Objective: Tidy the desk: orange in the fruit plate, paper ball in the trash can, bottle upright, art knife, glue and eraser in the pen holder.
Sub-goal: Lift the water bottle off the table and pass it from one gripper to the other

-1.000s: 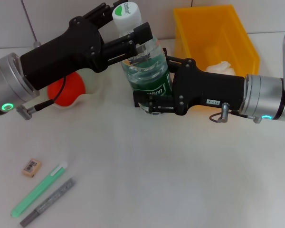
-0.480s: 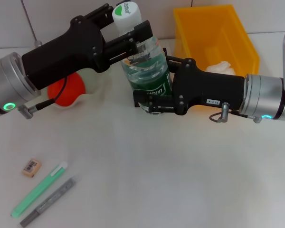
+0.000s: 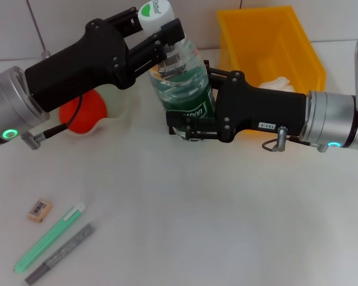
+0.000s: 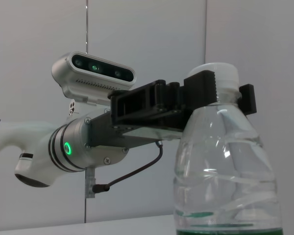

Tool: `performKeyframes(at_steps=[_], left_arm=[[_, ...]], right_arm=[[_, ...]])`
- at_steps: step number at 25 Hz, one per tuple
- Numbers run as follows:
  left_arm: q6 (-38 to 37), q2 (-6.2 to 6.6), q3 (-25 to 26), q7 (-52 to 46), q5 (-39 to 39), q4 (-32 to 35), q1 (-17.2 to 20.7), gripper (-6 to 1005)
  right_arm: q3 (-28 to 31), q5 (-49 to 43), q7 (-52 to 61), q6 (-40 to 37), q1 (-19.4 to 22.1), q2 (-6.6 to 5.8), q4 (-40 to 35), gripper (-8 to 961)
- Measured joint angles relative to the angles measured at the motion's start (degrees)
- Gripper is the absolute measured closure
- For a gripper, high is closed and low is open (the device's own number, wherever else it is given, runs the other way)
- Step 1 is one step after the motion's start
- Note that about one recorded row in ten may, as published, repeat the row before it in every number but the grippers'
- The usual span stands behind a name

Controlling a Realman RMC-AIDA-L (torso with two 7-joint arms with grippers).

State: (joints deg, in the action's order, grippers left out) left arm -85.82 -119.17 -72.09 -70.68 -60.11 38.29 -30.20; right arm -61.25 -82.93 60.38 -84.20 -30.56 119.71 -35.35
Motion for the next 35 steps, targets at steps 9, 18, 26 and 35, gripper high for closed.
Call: performKeyframes(at_steps=[9, 18, 26, 35], left_arm=[[0.05, 0.09, -0.09, 0.92, 0.52, -0.07, 0.06, 565], [-0.31, 0.08, -0.67, 2.15, 0.88, -0.11, -0.11, 565], [-0.31, 0.04, -1.81, 2.36, 1.52, 0.03, -0.28, 564], [-0.37, -0.01, -2.26, 2.37, 1.84, 0.3, -0.38, 564]], right_arm=[[-0.01, 0.0, 0.0, 0.07, -0.27, -0.01, 0.16, 192], [-0.01, -0.03, 0.0, 0.28, -0.29, 0.0, 0.2, 192], [0.18, 0.36, 0.07, 0.91, -0.3, 0.0, 0.33, 190], [-1.74, 2.13, 0.15, 1.89, -0.25, -0.06, 0.56, 187]])
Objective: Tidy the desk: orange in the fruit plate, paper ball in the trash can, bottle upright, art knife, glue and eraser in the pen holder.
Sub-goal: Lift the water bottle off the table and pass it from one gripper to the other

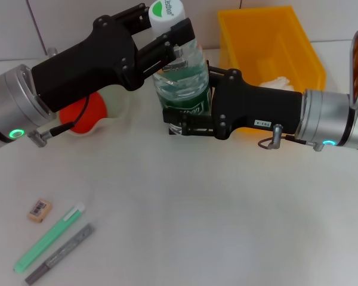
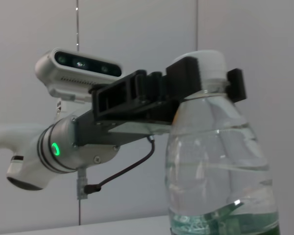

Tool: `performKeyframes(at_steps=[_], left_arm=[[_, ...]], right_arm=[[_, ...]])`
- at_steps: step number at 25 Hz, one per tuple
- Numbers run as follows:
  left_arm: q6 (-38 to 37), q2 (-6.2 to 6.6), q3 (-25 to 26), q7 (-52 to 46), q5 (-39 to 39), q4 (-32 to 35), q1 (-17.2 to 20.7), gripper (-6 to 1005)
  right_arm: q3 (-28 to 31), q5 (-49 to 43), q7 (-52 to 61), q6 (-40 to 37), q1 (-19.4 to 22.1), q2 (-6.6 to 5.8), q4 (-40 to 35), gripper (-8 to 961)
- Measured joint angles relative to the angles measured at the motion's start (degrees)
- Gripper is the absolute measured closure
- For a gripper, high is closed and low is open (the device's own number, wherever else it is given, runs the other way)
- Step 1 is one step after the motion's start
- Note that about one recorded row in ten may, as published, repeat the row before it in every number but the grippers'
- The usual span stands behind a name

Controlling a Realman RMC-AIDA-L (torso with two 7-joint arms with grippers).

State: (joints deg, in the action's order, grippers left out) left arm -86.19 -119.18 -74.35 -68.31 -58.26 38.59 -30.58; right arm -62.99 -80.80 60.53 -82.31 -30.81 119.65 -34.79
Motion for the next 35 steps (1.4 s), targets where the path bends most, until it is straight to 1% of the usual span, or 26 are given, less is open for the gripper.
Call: performKeyframes(at_steps=[2, 6, 33, 35], left_arm=[[-0.03, 0.0, -0.03, -0.01, -0.16, -0.01, -0.04, 564], [-0.03, 0.0, -0.1, -0.02, -0.12, 0.0, -0.04, 564], [0.4, 0.0, -0.09, -0.07, 0.5, 0.19, -0.28, 564], [0.39, -0.01, -0.08, -0.06, 0.58, 0.2, -0.28, 564]], right_arm=[[-2.31, 0.21, 0.01, 1.67, -0.2, -0.02, -0.34, 187], [-3.2, 0.21, 0.01, 2.81, -0.37, -0.03, -0.44, 185], [-3.29, 0.32, -0.41, 3.69, -0.12, 0.06, -0.54, 177], [-3.29, 0.32, -0.41, 3.69, -0.1, 0.06, -0.55, 165]])
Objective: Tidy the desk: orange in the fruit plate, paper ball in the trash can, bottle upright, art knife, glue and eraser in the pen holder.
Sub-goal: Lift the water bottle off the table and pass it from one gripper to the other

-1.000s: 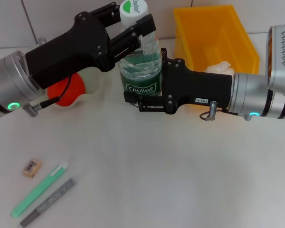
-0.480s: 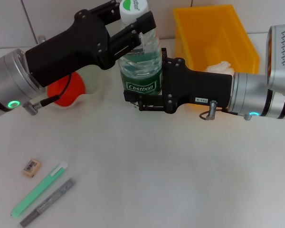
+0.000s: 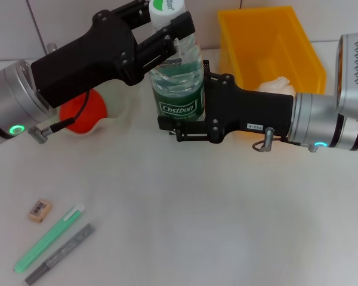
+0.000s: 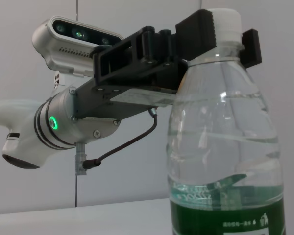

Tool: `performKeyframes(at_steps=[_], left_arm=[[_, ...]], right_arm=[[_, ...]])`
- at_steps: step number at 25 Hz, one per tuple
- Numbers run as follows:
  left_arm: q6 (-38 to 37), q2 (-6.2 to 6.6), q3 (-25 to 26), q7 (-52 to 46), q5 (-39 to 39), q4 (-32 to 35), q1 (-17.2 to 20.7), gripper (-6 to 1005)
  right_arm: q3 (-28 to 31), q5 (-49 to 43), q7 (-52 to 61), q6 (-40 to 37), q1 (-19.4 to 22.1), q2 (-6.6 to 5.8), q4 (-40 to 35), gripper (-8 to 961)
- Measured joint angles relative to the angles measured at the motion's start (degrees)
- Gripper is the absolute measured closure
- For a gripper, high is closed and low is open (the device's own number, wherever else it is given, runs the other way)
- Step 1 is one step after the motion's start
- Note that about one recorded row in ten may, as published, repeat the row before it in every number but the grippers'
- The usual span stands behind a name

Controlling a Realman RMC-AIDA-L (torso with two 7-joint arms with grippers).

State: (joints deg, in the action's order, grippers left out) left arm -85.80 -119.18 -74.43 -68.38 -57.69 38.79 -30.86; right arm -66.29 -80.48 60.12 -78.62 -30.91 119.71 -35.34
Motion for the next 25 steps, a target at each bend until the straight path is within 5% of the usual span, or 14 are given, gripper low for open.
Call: performKeyframes(at_steps=[25], left_arm=[[-0.32, 0.01, -0.01, 0.0, -0.13, -0.04, 0.33, 565]], right_arm=[[-0.07, 0.03, 0.51, -2.35, 2.48, -0.01, -2.32, 117]])
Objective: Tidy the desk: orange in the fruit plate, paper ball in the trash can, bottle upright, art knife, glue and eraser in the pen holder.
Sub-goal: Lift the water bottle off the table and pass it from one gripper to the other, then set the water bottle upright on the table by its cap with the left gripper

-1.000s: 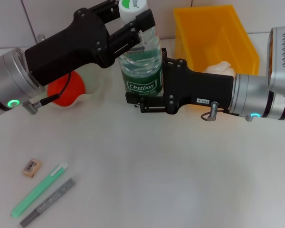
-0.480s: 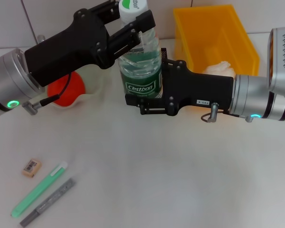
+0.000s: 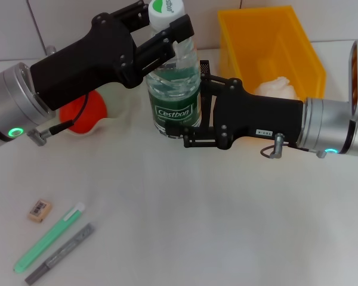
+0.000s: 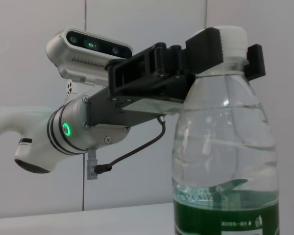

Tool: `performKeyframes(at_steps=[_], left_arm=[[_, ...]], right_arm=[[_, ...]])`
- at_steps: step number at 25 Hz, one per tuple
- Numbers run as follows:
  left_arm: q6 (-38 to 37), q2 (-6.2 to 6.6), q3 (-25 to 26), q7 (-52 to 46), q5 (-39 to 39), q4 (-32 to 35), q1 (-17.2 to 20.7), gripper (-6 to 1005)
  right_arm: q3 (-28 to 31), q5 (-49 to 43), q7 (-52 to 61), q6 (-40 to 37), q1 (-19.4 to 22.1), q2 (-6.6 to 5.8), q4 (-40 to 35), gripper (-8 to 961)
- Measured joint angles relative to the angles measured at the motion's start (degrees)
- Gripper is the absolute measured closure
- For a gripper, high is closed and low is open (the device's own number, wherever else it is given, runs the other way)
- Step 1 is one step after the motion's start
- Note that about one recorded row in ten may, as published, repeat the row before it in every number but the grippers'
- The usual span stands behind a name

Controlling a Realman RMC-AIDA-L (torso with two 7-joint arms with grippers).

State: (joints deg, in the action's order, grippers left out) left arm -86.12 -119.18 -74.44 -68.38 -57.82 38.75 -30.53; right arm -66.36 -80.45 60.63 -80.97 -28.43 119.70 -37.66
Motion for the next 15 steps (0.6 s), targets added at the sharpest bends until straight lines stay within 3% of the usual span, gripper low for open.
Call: performKeyframes(at_steps=[15], left_arm=[[0.13, 0.01, 0.0, 0.68, -0.02, -0.09, 0.3, 565]], right_arm=[[0.0, 0.57, 0.6, -1.41, 3.76, 0.01, -2.1, 116]])
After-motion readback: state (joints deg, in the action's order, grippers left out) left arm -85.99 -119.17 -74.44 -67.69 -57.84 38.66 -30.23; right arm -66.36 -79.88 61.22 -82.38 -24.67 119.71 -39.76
